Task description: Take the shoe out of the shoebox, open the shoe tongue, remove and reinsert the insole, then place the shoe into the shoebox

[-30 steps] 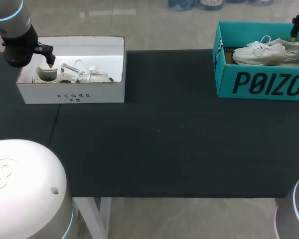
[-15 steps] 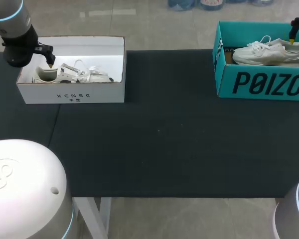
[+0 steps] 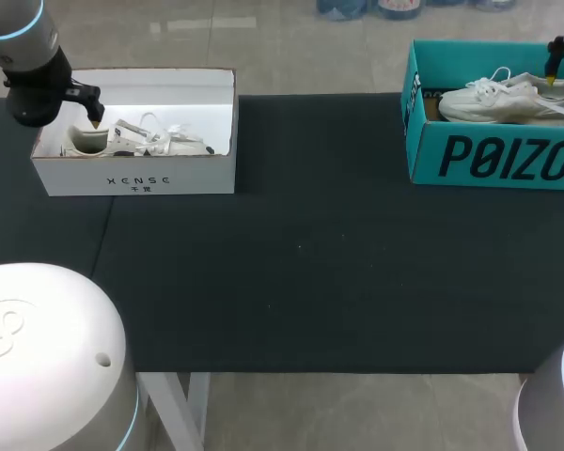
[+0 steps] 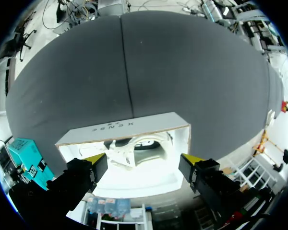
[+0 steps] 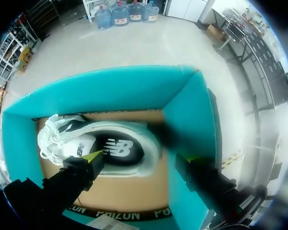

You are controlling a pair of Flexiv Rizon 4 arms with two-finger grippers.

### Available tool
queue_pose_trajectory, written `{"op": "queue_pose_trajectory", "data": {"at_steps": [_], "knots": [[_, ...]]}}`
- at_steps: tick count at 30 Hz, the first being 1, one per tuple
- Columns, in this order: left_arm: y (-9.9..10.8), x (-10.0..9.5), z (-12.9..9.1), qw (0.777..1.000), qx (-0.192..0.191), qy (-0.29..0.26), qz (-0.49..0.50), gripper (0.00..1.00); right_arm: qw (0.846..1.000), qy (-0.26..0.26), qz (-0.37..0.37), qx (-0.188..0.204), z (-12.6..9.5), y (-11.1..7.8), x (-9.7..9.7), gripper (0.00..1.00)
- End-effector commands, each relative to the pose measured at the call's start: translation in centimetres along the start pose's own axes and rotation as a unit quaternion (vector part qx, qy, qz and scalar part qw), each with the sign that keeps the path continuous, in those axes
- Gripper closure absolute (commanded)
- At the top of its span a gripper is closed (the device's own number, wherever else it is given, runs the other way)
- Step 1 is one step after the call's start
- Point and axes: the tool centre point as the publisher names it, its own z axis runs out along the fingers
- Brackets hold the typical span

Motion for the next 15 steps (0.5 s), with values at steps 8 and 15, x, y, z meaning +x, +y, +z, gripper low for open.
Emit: {"op": "queue_pose_trajectory", "data": {"at_steps": [8,15], "knots": [[-0.05,0.02,0.04,1.000,-0.001,0.000,0.000,0.00,1.000,-0.001,0.000,0.017,1.32,0.69,-0.13,0.00],[-0.05,0.02,0.04,1.000,-0.001,0.000,0.000,0.00,1.000,-0.003,0.001,0.015,1.56,0.76,-0.17,0.00]]}}
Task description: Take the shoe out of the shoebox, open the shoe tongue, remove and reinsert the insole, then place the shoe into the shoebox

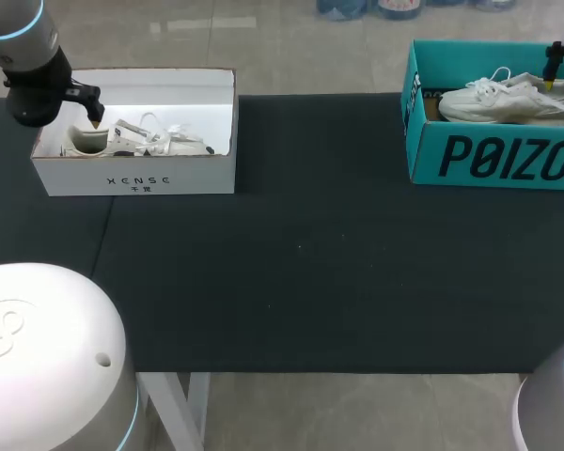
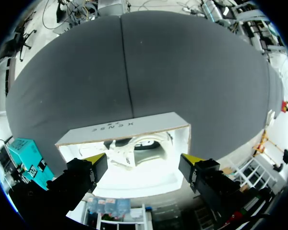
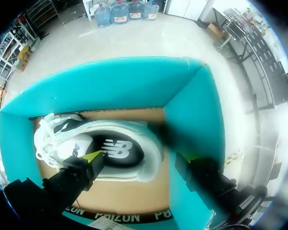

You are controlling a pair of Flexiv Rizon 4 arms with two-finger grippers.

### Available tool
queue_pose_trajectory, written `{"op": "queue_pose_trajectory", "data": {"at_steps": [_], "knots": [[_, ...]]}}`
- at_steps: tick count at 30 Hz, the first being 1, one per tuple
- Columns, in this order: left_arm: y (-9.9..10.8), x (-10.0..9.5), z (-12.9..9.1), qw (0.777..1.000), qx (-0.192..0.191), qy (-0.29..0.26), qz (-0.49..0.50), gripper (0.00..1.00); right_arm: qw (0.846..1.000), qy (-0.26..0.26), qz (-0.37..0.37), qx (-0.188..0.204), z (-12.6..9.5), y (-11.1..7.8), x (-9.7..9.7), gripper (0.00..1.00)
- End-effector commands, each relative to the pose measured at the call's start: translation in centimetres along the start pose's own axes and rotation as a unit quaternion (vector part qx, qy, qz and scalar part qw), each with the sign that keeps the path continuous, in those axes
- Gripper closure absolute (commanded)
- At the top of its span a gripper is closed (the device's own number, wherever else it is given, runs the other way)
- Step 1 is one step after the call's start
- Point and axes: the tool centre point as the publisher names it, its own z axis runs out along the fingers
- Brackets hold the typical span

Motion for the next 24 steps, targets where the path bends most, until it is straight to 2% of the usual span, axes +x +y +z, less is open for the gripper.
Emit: {"op": "queue_pose_trajectory", "data": {"at_steps": [1,3,6,8,21,23,24], "knots": [[-0.1,0.0,0.0,1.000,-0.001,0.000,0.000,0.00,1.000,-0.001,0.001,0.008,0.5,1.0,-0.1,0.00],[-0.1,0.0,0.0,1.000,-0.001,0.000,0.000,0.00,1.000,-0.002,0.003,0.008,0.6,1.1,-0.2,0.00],[-0.1,0.0,0.0,1.000,-0.001,0.000,0.000,0.00,1.000,-0.003,0.004,0.008,0.9,1.2,-0.3,0.27],[-0.1,0.0,0.0,1.000,-0.001,0.000,0.000,0.00,1.000,-0.003,0.007,0.007,1.0,1.3,-0.3,0.52],[-0.1,0.0,0.0,1.000,-0.001,0.000,0.000,0.00,1.000,-0.008,0.009,0.004,1.7,1.4,-0.4,0.58],[-0.1,0.0,0.0,1.000,-0.001,0.000,0.000,0.00,1.000,-0.010,0.009,0.004,1.7,1.4,-0.5,0.54],[-0.1,0.0,0.0,1.000,-0.001,0.000,0.000,0.00,1.000,-0.011,0.009,0.003,1.7,1.3,-0.5,0.48]]}}
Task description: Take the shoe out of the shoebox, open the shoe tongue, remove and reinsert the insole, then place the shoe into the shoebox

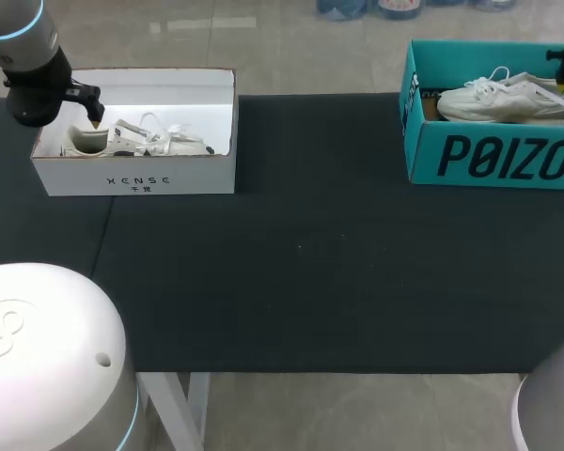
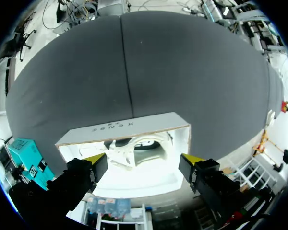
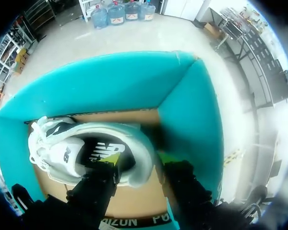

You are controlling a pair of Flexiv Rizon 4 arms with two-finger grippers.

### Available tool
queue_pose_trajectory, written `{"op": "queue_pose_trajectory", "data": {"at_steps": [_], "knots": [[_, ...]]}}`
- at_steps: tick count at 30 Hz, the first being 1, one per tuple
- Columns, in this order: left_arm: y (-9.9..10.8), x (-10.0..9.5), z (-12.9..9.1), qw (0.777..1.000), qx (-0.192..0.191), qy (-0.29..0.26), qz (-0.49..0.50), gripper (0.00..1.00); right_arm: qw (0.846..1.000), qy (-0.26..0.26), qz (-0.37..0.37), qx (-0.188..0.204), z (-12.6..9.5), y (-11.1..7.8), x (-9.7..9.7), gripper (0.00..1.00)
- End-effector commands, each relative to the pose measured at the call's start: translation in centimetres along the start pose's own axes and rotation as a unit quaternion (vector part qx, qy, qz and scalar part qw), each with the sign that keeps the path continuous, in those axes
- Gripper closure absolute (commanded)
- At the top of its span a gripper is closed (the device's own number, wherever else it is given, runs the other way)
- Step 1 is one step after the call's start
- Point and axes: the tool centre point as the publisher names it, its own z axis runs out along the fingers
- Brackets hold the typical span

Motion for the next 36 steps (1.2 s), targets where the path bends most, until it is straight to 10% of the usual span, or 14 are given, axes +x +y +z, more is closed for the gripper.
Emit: {"op": "queue_pose_trajectory", "data": {"at_steps": [1,4,13,15,22,36], "knots": [[0.0,0.0,0.0,1.000,-0.001,0.000,0.000,0.00,1.000,-0.001,0.000,0.009,0.7,1.0,0.0,0.35],[0.0,0.0,0.0,1.000,-0.001,0.000,0.000,0.00,1.000,-0.006,0.001,0.005,0.7,1.0,-0.1,0.09],[0.0,0.0,0.0,1.000,-0.001,0.000,0.000,0.00,1.000,-0.016,0.006,-0.011,-0.1,1.3,-0.3,0.14],[0.0,0.0,0.0,1.000,-0.001,0.000,0.000,0.00,1.000,-0.018,0.005,-0.011,-0.1,1.4,-0.3,0.21],[0.0,0.0,0.0,1.000,-0.001,0.000,0.000,0.00,1.000,-0.021,0.005,-0.013,-0.2,1.3,-0.3,1.00],[0.0,0.0,0.0,1.000,-0.001,0.000,0.000,0.00,0.999,-0.023,0.011,-0.025,-1.9,0.5,-0.9,1.00]]}}
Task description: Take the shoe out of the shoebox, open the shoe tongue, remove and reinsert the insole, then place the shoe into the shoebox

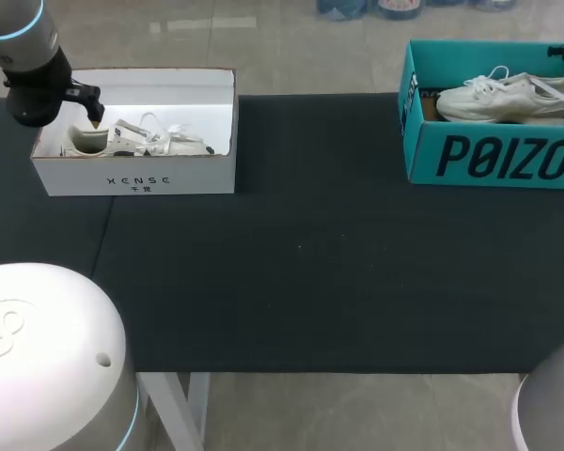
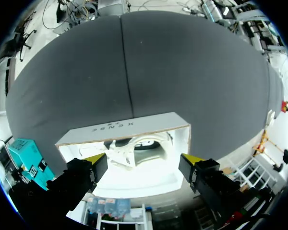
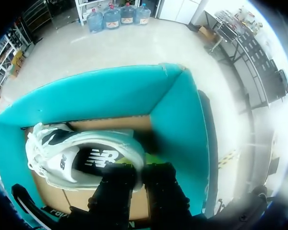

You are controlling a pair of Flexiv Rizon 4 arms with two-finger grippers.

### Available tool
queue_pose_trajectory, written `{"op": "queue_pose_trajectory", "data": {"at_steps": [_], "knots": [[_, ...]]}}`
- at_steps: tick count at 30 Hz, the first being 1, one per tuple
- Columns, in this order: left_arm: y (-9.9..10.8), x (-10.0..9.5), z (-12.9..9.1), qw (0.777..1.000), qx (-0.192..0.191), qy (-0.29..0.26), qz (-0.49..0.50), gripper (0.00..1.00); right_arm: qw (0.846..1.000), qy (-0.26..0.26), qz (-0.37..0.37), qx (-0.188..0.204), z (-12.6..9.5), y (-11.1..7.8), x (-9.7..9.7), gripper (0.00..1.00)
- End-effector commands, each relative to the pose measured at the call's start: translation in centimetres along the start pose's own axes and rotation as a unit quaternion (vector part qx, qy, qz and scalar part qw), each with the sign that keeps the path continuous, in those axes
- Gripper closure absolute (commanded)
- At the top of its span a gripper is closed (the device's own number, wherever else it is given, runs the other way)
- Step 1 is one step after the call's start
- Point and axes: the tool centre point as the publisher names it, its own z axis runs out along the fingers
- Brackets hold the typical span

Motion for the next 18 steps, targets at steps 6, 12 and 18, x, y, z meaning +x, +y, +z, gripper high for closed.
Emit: {"op": "queue_pose_trajectory", "data": {"at_steps": [6,12,18], "knots": [[0.0,0.0,0.0,1.000,-0.001,0.000,0.000,0.00,1.000,0.009,0.006,-0.020,-3.3,-1.3,-0.5,1.00],[0.0,0.0,0.0,1.000,-0.001,0.000,0.000,0.00,0.999,0.023,0.019,-0.038,-6.4,-1.5,-0.9,1.00],[0.0,0.0,0.0,1.000,-0.001,0.000,0.000,0.00,0.996,0.043,0.024,-0.069,-11.0,-2.0,-0.6,1.00]]}}
